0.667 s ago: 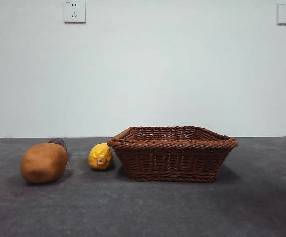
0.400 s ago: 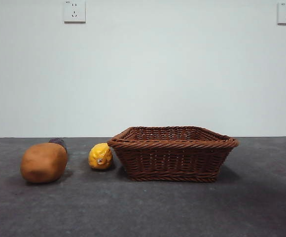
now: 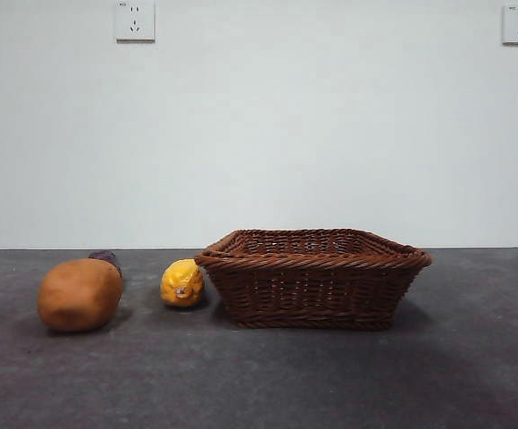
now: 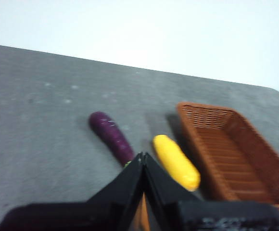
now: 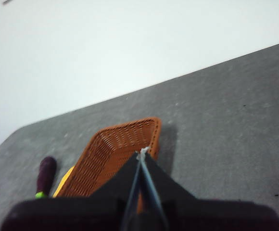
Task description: Help me put the vegetables on the table into the basket
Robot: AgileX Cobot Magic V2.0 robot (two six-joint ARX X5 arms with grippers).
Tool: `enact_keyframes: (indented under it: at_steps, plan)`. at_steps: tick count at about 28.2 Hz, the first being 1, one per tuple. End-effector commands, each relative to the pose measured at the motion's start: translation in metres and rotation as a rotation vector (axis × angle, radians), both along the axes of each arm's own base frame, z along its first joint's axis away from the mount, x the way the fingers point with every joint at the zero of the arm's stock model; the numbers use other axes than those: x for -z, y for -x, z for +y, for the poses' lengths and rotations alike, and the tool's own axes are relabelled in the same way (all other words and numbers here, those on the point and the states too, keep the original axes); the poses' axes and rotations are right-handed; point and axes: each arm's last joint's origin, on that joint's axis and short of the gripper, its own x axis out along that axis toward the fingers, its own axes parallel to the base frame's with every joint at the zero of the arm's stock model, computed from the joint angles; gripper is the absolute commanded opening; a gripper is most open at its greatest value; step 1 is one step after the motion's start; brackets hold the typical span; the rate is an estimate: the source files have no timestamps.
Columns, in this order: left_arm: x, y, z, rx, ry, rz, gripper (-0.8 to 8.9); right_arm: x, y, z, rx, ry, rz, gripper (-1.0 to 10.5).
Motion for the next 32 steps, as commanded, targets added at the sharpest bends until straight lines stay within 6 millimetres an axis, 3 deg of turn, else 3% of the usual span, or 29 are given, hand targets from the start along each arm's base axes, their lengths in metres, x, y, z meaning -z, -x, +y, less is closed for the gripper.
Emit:
enact_keyframes:
  at_steps: [1, 6, 13, 19, 28, 29, 30, 31, 32]
  plan:
    - [-0.020, -0.001, -0.001, 0.043, 0.010, 0.006, -0.07, -0.022, 0.000, 0.000, -0.023, 0.069, 0.021, -0.1]
    - [-0.057, -0.002, -0.003, 0.116, -0.013, 0.023, -0.07, -0.054, -0.004, 0.001, -0.064, 0.166, 0.132, -0.1]
    - [-0.098, -0.001, -0.003, 0.160, -0.102, 0.079, -0.07, -0.074, -0.014, 0.002, -0.160, 0.240, 0.273, -0.1]
    - [-0.109, -0.003, -0.007, 0.263, -0.126, 0.142, -0.07, -0.078, -0.018, 0.003, -0.244, 0.277, 0.375, -0.1]
    - [-0.107, -0.013, -0.010, 0.310, -0.124, 0.176, 0.03, -0.076, -0.021, 0.004, -0.306, 0.271, 0.403, 0.0]
    - [-0.107, -0.014, -0.010, 0.315, -0.121, 0.178, 0.28, -0.077, -0.021, 0.004, -0.311, 0.268, 0.401, 0.2]
    - [-0.106, -0.014, -0.010, 0.314, -0.121, 0.180, 1.20, -0.077, -0.021, 0.004, -0.311, 0.268, 0.400, 0.9]
    - [-0.106, -0.015, -0.010, 0.315, -0.121, 0.181, 2.49, -0.077, -0.021, 0.004, -0.311, 0.268, 0.400, 1.9]
    - [-0.106, -0.015, -0.010, 0.315, -0.120, 0.182, 4.53, -0.077, -0.021, 0.004, -0.310, 0.266, 0.400, 3.4]
